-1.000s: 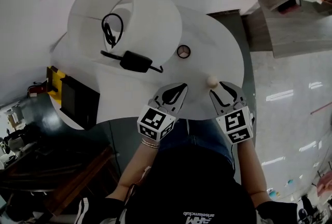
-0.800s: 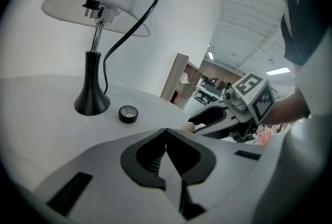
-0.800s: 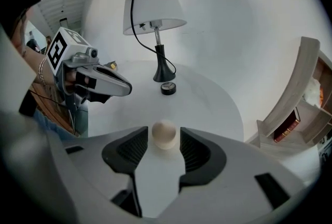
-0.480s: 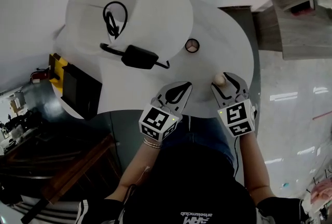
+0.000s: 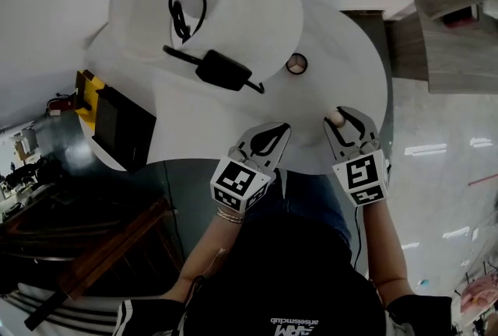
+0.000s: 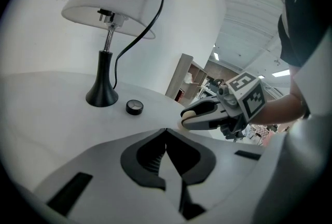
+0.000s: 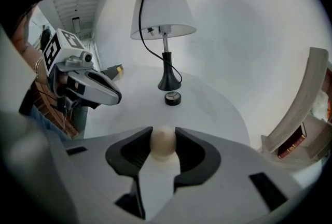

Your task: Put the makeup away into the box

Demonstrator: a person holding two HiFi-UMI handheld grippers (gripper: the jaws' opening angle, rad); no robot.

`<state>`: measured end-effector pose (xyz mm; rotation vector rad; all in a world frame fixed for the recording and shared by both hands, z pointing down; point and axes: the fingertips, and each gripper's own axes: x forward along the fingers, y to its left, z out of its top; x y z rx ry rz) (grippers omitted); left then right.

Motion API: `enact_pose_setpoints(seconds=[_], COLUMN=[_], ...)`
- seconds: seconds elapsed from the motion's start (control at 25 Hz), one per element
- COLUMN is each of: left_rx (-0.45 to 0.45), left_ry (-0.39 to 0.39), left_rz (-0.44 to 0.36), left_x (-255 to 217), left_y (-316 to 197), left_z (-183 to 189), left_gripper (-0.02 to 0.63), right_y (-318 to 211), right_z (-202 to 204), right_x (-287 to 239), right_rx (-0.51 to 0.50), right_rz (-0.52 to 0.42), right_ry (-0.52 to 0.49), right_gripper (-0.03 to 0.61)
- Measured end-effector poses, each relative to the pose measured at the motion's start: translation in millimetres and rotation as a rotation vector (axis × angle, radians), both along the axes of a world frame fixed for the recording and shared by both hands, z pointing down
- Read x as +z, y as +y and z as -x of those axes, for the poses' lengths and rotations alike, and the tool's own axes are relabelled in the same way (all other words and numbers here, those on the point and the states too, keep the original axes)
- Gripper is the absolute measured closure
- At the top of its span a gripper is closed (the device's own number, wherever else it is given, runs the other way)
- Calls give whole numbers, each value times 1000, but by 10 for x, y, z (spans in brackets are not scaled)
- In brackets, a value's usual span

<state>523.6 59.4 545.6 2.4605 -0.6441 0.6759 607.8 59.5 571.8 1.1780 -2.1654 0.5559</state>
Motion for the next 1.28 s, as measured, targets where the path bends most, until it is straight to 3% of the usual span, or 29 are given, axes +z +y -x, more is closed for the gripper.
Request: enact_pose_setpoints(seconds=[0.2, 0.36, 0.52, 0.68, 0.84, 1.28], left_rx=[0, -4, -22, -35, -95, -335], left_ry=[27, 42, 50, 39, 40, 34], left_rz=[-16, -30, -47, -84, -99, -164], left_x=[-104, -219, -318, -407, -476, -761], left_y=[56, 116, 181, 253, 297, 469], left_z=[56, 158, 356, 626, 977, 2263], left_gripper=[597, 597, 597, 597, 597, 597], right_y=[39, 114, 177, 216, 240, 309], right_z=[105, 277, 518, 800, 1117, 2219], right_x=[-176, -313, -417, -534, -643, -987], right_rx=[-14, -63, -106, -148, -198, -373], right_rz=[-30, -30, -34, -46, -78, -131], right_ry=[5, 4, -6, -8, 4, -7], right_gripper=[423, 459, 440, 466, 437, 434])
